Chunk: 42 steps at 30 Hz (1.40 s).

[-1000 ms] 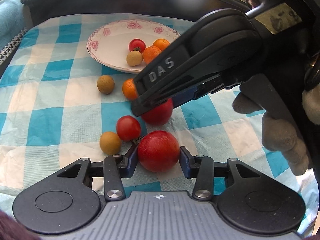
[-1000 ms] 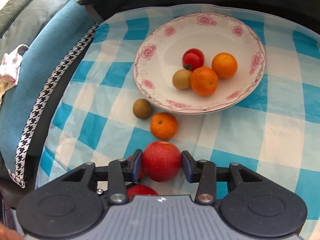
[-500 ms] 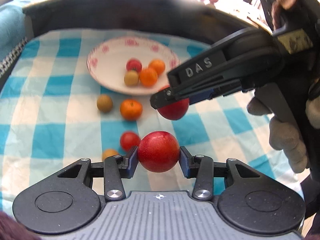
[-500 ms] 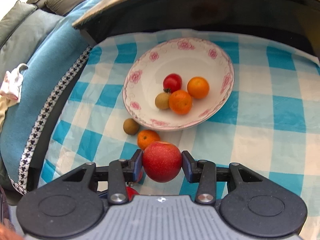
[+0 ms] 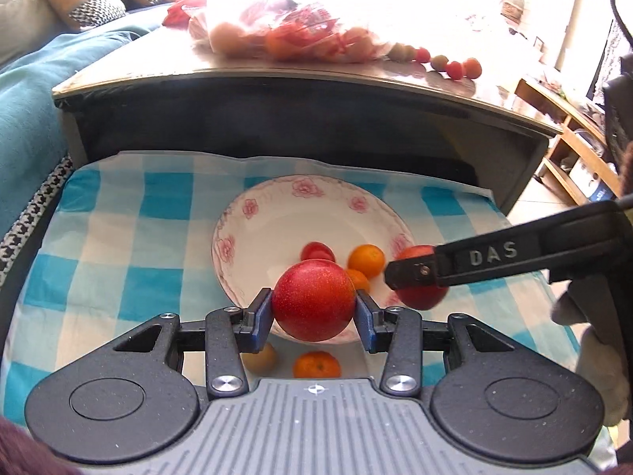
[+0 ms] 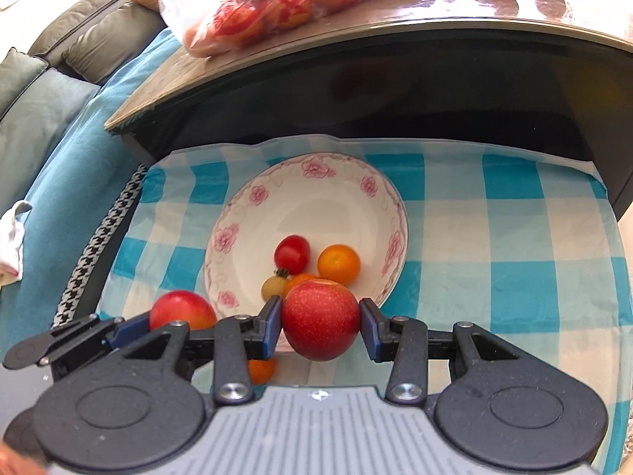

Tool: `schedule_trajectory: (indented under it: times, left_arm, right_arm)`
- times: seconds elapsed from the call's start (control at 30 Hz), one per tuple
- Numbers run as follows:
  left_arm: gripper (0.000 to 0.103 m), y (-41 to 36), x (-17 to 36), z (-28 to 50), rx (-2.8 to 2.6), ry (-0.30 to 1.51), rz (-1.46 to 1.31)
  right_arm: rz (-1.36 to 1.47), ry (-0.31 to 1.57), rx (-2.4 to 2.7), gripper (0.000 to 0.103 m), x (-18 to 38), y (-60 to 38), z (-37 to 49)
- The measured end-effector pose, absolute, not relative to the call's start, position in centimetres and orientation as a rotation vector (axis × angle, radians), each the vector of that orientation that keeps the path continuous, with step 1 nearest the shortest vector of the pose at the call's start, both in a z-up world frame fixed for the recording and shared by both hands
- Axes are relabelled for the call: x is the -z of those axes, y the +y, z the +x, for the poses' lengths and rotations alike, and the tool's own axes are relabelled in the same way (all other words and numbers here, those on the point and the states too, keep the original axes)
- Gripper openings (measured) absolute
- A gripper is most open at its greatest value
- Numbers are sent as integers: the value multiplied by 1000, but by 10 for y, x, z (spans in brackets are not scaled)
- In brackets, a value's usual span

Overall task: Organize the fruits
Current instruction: 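Carry the apple and tomato over the plate and open both tools, then grasp a cherry tomato with the right tool while the left tool grasps a yellow fruit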

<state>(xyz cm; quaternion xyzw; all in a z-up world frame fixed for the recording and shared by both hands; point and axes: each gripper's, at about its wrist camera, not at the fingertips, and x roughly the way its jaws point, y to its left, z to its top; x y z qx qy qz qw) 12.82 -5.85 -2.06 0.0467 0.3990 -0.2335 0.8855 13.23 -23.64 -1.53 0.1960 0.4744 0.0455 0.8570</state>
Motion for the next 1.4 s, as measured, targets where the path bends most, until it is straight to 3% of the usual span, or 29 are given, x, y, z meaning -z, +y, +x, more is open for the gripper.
schedule_trajectory:
  times: [0.83, 1.4]
  left_arm:
    - [50, -58, 32, 144, 451, 840, 76]
    - [59, -34, 8, 125, 403, 802, 61]
  right_arm:
    - [466, 960, -92, 45, 21, -249, 147]
    - [469, 893, -99, 45, -7, -246, 125]
